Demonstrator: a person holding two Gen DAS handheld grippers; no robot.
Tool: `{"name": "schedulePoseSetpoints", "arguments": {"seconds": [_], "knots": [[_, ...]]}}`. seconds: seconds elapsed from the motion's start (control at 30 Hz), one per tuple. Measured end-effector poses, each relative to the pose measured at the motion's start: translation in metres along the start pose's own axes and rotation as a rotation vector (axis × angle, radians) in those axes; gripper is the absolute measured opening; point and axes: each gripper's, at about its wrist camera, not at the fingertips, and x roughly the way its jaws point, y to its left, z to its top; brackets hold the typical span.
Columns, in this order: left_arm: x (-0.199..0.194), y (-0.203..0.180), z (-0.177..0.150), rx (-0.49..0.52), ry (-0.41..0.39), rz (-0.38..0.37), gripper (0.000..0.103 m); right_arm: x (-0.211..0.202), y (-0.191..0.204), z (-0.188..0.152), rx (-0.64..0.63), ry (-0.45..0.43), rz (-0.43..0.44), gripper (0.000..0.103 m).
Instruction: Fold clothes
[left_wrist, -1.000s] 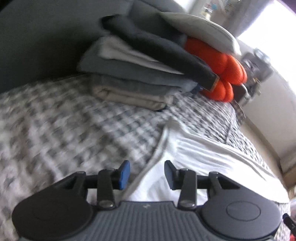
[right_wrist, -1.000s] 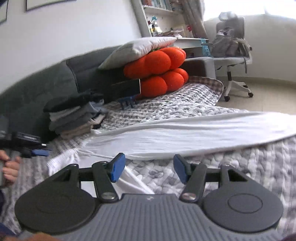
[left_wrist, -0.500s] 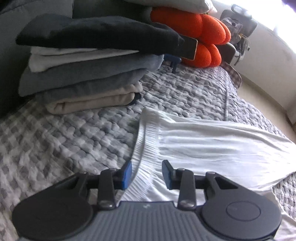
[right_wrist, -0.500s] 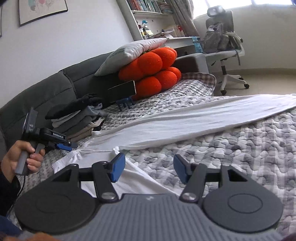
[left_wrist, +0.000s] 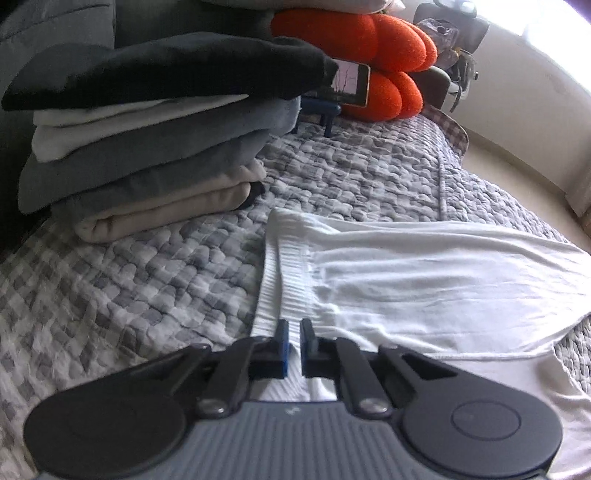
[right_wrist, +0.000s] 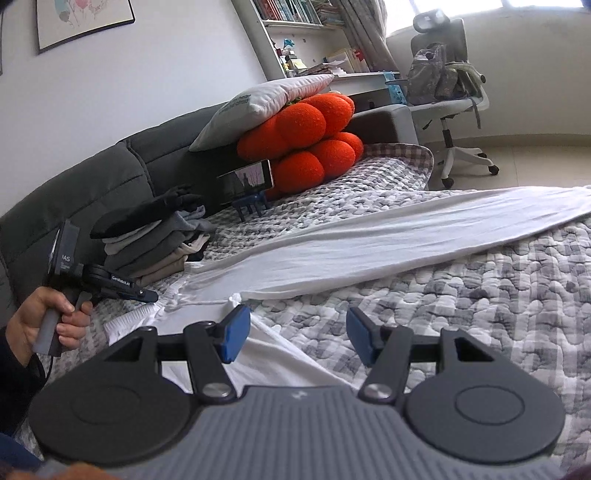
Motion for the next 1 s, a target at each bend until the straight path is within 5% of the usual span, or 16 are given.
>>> {"name": "schedulePoseSetpoints", "arguments": {"seconds": [0.23, 0.73, 1.0], "knots": [[0.006, -0.007, 0.002, 0.045, 0.015, -0.025, 0.008, 0.002, 0.001, -0.003, 0.001, 0.005, 0.001, 0.062], [0.017, 0.004, 0.008, -0.062, 0.067, -0.048, 0.010, 0.004, -0.002, -0.005, 0.037, -0.003, 0.036, 0.062], [0.016, 0.015, 0.009, -0.090, 0.056, -0.017, 0.023, 0.000, -0.002, -0.007, 0.038, -0.002, 0.048, 0.062]]}}
